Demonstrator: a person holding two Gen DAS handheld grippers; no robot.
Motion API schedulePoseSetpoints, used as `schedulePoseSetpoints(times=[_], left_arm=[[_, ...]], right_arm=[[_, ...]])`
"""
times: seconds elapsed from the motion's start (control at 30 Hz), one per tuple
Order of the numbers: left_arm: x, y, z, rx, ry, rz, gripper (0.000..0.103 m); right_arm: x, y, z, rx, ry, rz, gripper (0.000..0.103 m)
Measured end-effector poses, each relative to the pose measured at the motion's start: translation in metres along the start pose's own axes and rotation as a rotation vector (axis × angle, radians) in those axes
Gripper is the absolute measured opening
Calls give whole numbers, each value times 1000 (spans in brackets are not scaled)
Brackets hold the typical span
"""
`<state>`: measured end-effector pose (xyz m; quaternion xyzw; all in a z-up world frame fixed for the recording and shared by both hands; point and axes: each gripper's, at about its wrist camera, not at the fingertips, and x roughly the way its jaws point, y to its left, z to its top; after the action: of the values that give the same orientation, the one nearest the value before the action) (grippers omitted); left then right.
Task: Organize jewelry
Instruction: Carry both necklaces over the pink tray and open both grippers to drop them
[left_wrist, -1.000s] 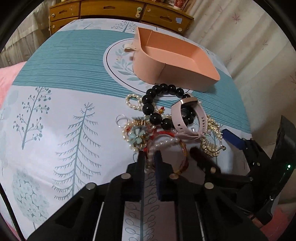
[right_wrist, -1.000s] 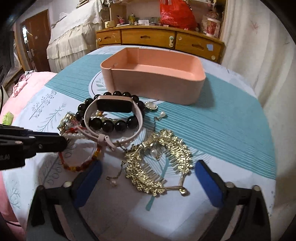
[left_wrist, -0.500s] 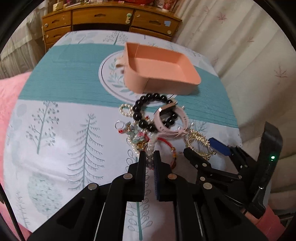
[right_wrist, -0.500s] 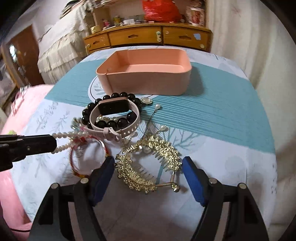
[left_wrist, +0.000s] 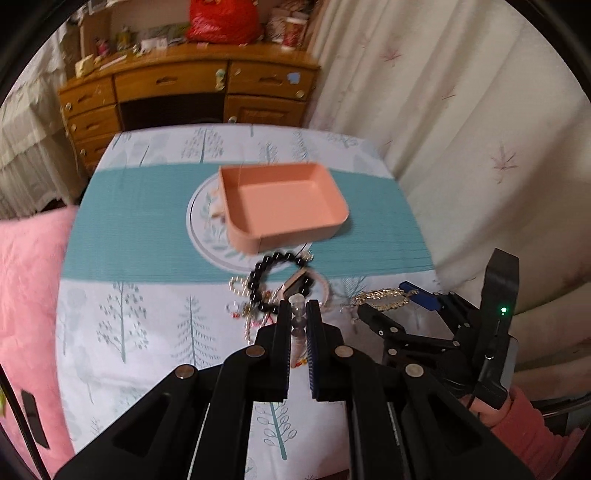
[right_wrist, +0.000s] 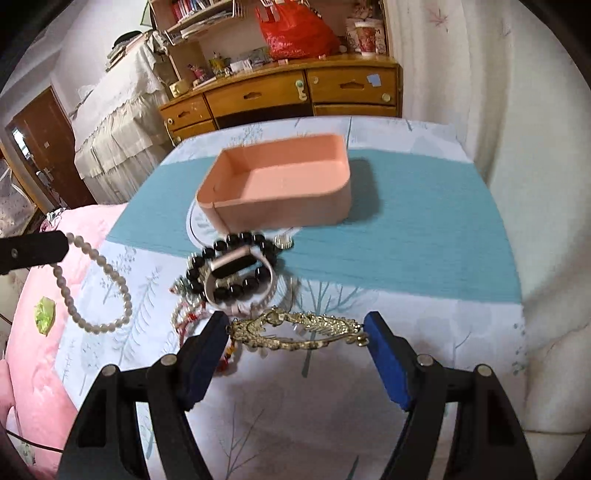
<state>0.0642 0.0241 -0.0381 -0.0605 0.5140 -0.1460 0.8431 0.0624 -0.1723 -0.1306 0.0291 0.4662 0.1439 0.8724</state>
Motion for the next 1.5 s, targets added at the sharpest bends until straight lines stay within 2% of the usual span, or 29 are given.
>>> schedulePoseSetpoints(times=[0.13, 0.33, 0.57, 0.77, 1.0, 1.03, 1.07, 1.1, 1.13, 1.17, 1.23, 1.33, 1.4, 1.5], left_arm=[[-14, -5, 26, 17, -42, -19, 5], [-21, -12, 68, 70, -143, 4, 5], [-5, -7, 114, 84, -214, 21, 6], [40, 5, 135, 68, -189, -3, 6], [102, 28, 136, 4, -72, -22, 6], [108, 29, 135, 6, -49, -23, 10], [114, 30, 135, 5, -26, -11, 23], [119, 31, 134, -1, -3, 9, 31], [122, 33, 134, -8, 11, 17, 48], [123, 35, 133, -14, 14, 15, 59], [121, 39, 131, -25, 7, 9, 61], [117, 41, 126, -23, 6, 51, 77], [115, 44, 120, -23, 7, 78, 79], [113, 49, 107, -24, 38, 71, 79]], right_arm=[[-16, 5, 22, -47, -59, 3, 75], [-28, 11, 61, -82, -145, 26, 75], [-15, 11, 101, -85, -239, 56, 75], [20, 3, 121, -47, -241, 72, 76], [61, -5, 121, 1, -176, 68, 76], [66, -6, 119, 12, -165, 70, 76], [70, -7, 118, 19, -150, 74, 76], [75, -8, 116, 26, -131, 75, 76], [78, -9, 115, 36, -120, 68, 77], [78, -9, 113, 42, -120, 59, 77], [76, -10, 109, 50, -126, 49, 78], [69, -13, 103, 69, -136, 46, 81], [65, -15, 97, 86, -140, 49, 81], [58, -16, 83, 110, -133, 44, 81]])
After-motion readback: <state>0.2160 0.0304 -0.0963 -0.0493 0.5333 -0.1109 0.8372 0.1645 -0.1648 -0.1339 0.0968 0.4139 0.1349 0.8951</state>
